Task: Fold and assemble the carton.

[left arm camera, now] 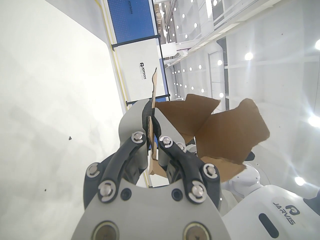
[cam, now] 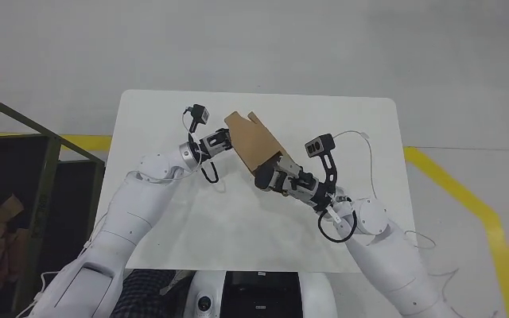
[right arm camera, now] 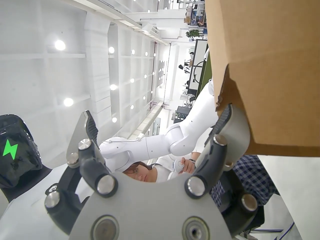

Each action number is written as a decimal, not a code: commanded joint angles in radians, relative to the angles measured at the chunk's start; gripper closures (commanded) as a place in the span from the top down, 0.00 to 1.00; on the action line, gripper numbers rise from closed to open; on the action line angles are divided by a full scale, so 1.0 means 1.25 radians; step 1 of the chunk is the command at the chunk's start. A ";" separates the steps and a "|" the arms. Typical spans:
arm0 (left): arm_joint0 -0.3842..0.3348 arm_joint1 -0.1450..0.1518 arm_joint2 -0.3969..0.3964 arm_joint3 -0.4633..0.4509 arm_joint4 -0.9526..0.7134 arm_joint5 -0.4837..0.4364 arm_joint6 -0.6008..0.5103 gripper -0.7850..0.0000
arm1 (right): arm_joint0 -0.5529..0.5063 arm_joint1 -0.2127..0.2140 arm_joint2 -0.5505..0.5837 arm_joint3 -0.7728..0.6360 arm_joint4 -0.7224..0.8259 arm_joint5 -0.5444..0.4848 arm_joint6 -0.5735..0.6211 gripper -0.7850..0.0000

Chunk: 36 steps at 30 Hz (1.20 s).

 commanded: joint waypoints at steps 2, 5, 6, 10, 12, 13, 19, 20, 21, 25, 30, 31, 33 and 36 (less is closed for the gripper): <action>0.000 -0.001 -0.002 -0.003 -0.002 -0.001 -0.001 0.00 | 0.001 -0.003 -0.015 -0.003 -0.011 0.006 0.001 1.00; 0.001 -0.002 -0.006 -0.006 -0.004 -0.001 -0.004 0.00 | 0.004 -0.007 -0.031 -0.003 -0.026 0.012 -0.003 1.00; 0.001 -0.002 -0.007 -0.006 -0.006 -0.001 -0.004 0.00 | 0.005 -0.007 -0.034 -0.003 -0.028 0.014 -0.004 1.00; 0.004 -0.003 -0.012 -0.012 -0.009 0.000 -0.007 0.00 | 0.009 -0.011 -0.047 -0.001 -0.048 0.018 -0.008 1.00; 0.006 -0.003 -0.014 -0.014 -0.009 0.001 -0.009 0.00 | 0.011 -0.012 -0.052 0.001 -0.056 0.021 -0.010 1.00; 0.006 -0.003 -0.016 -0.016 -0.010 0.001 -0.010 0.00 | 0.012 -0.013 -0.053 0.001 -0.058 0.022 -0.011 1.00; 0.009 -0.003 -0.026 -0.013 -0.010 0.002 -0.014 0.00 | 0.012 -0.012 -0.029 0.001 -0.065 0.016 -0.028 1.00; 0.010 -0.003 -0.028 -0.011 -0.010 0.002 -0.015 0.00 | 0.009 -0.011 -0.022 -0.001 -0.066 0.017 -0.028 1.00; 0.010 -0.003 -0.030 -0.010 -0.009 0.002 -0.015 0.00 | 0.007 -0.010 -0.012 -0.001 -0.066 0.017 -0.031 1.00; 0.014 -0.002 -0.038 -0.006 -0.004 0.001 -0.014 0.00 | -0.005 -0.005 0.027 -0.013 -0.055 0.015 -0.033 1.00; 0.018 -0.002 -0.044 -0.002 0.000 0.001 -0.011 0.00 | -0.020 0.001 0.072 -0.039 -0.051 0.010 -0.036 1.00; 0.019 -0.002 -0.045 -0.002 0.001 0.001 -0.011 0.00 | -0.023 0.002 0.080 -0.042 -0.054 0.009 -0.038 1.00; 0.020 -0.003 -0.046 -0.002 0.002 0.000 -0.011 0.00 | -0.027 0.004 0.092 -0.045 -0.061 0.008 -0.043 1.00; 0.023 -0.003 -0.049 -0.005 0.006 0.000 -0.008 0.00 | -0.030 0.004 0.100 -0.044 -0.067 0.008 -0.046 1.00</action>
